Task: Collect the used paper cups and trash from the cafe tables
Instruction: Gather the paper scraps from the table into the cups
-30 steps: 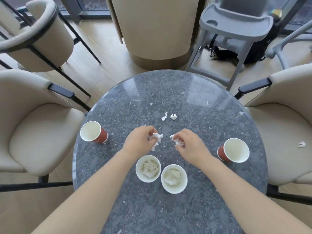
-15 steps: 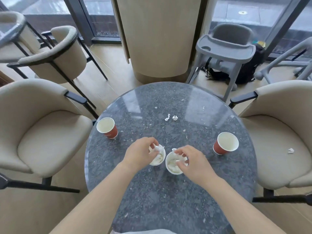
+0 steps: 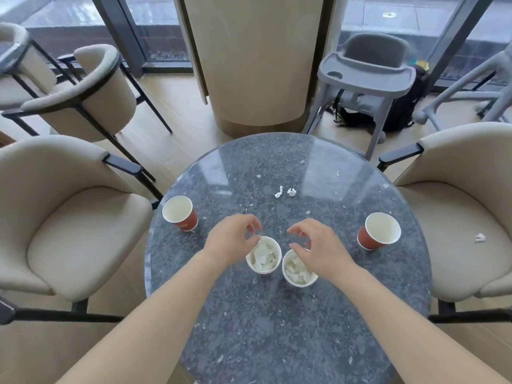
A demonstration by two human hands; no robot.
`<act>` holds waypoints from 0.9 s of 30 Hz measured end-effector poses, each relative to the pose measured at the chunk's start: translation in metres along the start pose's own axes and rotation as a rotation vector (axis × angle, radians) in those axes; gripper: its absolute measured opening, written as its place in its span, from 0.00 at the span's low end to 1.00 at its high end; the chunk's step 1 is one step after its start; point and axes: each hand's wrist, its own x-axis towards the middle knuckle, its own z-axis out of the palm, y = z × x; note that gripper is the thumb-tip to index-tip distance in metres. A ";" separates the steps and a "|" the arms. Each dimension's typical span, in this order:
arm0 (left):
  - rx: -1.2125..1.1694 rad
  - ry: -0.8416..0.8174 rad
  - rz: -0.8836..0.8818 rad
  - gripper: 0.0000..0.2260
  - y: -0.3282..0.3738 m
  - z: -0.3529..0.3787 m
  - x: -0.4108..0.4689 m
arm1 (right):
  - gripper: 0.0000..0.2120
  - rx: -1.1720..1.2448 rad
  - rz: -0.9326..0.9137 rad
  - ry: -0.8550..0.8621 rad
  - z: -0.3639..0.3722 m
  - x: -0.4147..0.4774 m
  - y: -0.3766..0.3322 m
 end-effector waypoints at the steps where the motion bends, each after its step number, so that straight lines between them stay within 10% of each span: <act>1: -0.004 -0.003 0.008 0.06 -0.001 -0.002 0.008 | 0.11 -0.002 0.008 0.007 0.000 0.008 0.001; 22: 0.125 -0.336 0.156 0.23 -0.016 0.052 0.218 | 0.15 -0.179 0.282 0.002 0.029 0.156 0.086; 27: 0.098 -0.330 0.197 0.11 -0.021 0.071 0.219 | 0.12 -0.177 0.253 -0.068 0.044 0.154 0.098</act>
